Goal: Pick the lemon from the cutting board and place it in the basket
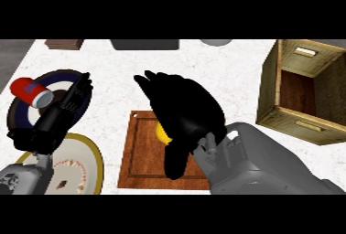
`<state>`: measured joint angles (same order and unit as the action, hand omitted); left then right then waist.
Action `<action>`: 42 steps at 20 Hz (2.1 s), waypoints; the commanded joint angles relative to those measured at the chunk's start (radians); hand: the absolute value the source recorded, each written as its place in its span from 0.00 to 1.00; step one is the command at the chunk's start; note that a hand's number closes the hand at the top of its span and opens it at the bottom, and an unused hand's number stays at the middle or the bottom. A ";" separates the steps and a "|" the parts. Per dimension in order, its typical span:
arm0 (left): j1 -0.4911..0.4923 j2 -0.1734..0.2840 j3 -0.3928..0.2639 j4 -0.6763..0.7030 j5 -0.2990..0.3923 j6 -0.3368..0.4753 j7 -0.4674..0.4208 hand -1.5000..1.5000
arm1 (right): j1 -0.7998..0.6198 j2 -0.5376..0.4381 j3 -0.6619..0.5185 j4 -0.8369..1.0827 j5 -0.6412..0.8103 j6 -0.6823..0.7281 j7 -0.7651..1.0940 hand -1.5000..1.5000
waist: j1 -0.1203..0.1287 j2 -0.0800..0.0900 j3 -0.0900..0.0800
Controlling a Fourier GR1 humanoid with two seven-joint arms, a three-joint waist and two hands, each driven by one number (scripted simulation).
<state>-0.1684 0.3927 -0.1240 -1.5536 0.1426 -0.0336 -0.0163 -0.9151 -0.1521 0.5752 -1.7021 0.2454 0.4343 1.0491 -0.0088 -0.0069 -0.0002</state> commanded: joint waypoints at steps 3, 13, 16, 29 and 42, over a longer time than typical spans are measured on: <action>0.047 -0.032 -0.008 -0.044 -0.036 0.007 -0.006 0.50 | 0.097 0.004 0.000 -0.073 0.077 0.027 0.101 0.00 | 0.007 0.003 0.000; -0.013 -0.054 0.040 0.060 -0.059 -0.049 -0.045 0.50 | 0.313 0.049 0.059 0.170 0.365 -0.185 -0.312 0.00 | 0.012 0.009 0.000; 0.038 -0.065 0.040 -0.083 -0.056 -0.033 0.042 0.50 | 0.300 0.116 0.059 0.262 0.443 -0.240 -0.344 0.00 | 0.018 0.007 0.000; 0.043 -0.157 0.026 -0.006 -0.176 -0.046 -0.037 0.50 | 0.334 0.151 0.015 0.377 0.495 -0.324 -0.521 0.00 | 0.015 0.008 0.000; -0.022 -0.137 0.131 -0.029 -0.135 -0.143 0.071 0.50 | 0.368 0.152 0.084 0.356 0.550 -0.265 -0.432 0.00 | 0.013 0.006 0.000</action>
<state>-0.1861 0.2576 -0.0039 -1.5623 0.0034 -0.1602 0.0153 -0.5633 -0.0008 0.6233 -1.3627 0.7735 0.1756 0.5995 0.0043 -0.0002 -0.0001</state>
